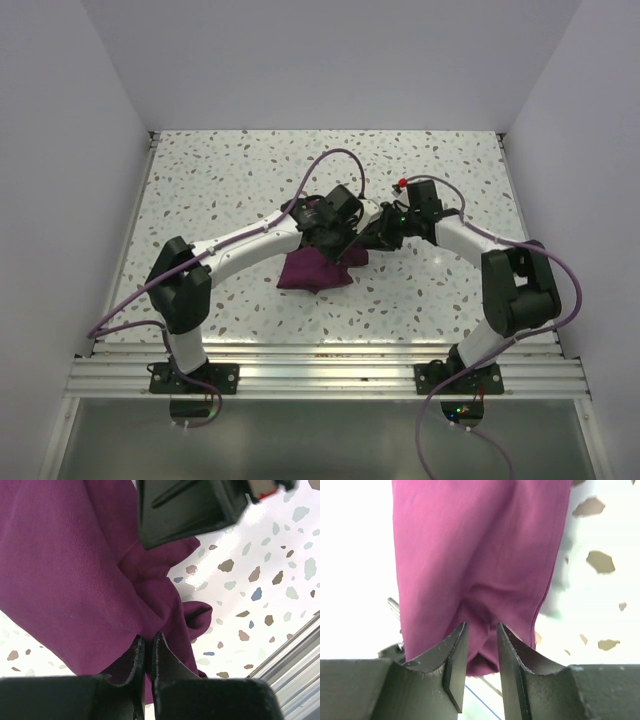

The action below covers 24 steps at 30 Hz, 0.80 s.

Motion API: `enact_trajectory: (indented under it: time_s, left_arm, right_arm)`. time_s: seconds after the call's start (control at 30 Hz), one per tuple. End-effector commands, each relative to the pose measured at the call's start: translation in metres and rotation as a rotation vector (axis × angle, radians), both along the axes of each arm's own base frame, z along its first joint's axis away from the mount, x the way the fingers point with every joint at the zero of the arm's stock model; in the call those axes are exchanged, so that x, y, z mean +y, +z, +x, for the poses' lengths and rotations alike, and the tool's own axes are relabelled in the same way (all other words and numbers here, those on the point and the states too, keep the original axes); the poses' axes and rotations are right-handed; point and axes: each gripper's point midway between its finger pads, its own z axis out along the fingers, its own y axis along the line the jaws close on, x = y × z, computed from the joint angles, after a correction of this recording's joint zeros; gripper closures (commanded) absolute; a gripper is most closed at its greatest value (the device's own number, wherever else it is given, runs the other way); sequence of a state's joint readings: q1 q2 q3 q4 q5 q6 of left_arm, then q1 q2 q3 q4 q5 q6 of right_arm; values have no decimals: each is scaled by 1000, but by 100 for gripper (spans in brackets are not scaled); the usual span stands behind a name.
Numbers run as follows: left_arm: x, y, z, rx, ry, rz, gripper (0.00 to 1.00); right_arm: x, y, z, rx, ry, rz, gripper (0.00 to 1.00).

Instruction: Prepare the surgical pack

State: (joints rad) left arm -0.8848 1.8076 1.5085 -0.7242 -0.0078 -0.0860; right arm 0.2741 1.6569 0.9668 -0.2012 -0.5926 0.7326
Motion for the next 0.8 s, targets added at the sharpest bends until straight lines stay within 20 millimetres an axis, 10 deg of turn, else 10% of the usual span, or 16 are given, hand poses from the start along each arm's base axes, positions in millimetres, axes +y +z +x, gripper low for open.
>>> enact_trajectory:
  time_s: [0.0,0.3,0.53,0.77]
  left_arm:
    - [-16,36,8,-72,-18,-121,100]
    - [-24,44,6,-62,-36,-163,100]
    - [-42,53,5,-47,-76,-211,100]
    - [-34,42,-1,-40,-71,-175,100]
  right_arm:
    - [-2,13,-22,-27,90,-33,67]
    - [27,5,-11,-51,112,50,100]
    - [120,-1,-17,-44,139,214,100]
    - [74,-11,2,-45,23,163,100]
